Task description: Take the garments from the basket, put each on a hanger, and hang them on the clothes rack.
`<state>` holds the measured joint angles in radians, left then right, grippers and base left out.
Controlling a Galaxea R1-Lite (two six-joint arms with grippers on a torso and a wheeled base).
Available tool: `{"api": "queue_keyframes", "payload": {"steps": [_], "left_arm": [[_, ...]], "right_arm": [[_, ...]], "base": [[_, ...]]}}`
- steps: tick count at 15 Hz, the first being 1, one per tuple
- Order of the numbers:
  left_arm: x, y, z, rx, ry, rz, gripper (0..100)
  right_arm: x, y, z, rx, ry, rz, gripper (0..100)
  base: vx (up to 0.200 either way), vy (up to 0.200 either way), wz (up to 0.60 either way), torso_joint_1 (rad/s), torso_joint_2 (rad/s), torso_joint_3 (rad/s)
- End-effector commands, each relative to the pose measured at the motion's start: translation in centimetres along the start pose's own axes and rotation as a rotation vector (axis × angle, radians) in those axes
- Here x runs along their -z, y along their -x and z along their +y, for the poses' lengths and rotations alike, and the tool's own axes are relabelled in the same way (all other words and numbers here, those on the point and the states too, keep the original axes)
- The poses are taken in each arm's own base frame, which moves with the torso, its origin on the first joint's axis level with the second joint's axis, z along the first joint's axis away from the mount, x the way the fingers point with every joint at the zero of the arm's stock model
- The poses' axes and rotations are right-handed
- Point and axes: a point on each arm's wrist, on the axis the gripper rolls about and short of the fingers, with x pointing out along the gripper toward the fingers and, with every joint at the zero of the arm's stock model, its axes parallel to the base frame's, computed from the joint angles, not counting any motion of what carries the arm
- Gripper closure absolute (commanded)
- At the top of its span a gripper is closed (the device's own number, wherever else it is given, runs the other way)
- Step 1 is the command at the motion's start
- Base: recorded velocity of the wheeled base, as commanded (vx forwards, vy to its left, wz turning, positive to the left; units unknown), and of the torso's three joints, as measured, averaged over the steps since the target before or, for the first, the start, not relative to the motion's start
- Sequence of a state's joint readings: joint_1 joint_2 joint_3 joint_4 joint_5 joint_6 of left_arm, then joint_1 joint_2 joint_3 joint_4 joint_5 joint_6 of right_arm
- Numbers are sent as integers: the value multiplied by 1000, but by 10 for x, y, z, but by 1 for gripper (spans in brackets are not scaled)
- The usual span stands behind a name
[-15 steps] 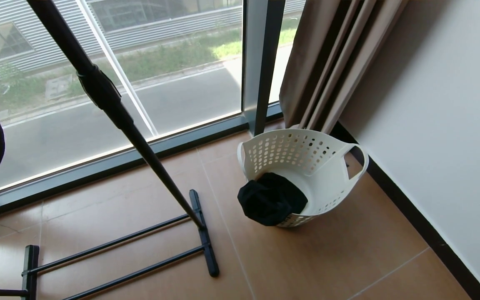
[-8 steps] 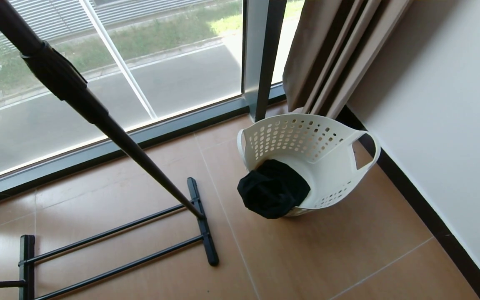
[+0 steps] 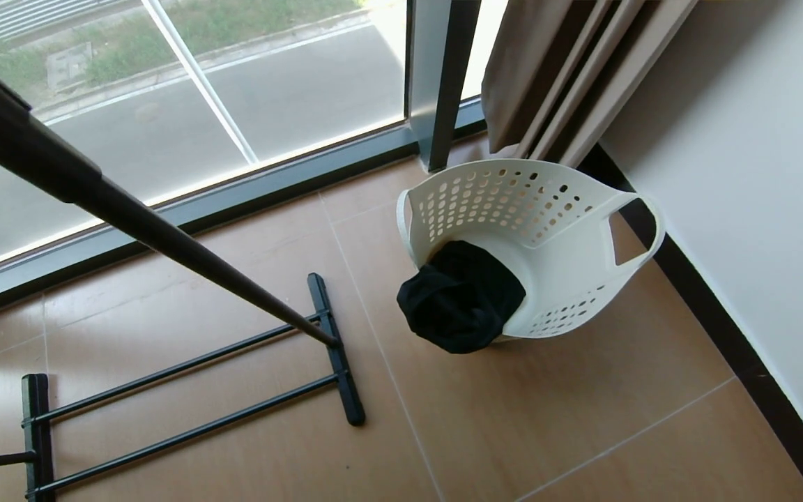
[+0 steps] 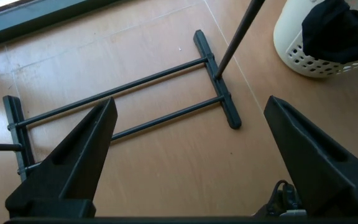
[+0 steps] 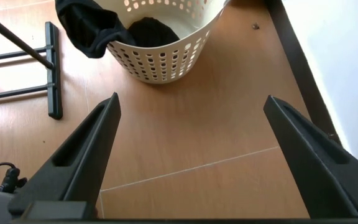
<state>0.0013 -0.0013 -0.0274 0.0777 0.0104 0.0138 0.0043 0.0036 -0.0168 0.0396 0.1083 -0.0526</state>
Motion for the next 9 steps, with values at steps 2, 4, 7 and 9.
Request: {"api": "queue_keyframes", "payload": {"steps": [2, 4, 7, 9], "left_arm": [[0, 0, 0, -1, 0, 2, 0], [0, 0, 0, -1, 0, 2, 0], [0, 0, 0, -1, 0, 2, 0], [0, 0, 0, 1, -5, 2, 0]], "right_arm": [[0, 0, 0, -1, -1, 1, 0], [0, 0, 0, -1, -1, 1, 0], [0, 0, 0, -1, 1, 1, 0], [0, 0, 0, 4, -9, -2, 0]], "base": [[0, 0, 0, 5, 2, -193], [0, 0, 0, 0, 2, -190], [0, 0, 0, 5, 4, -196], [0, 0, 0, 5, 2, -200]]}}
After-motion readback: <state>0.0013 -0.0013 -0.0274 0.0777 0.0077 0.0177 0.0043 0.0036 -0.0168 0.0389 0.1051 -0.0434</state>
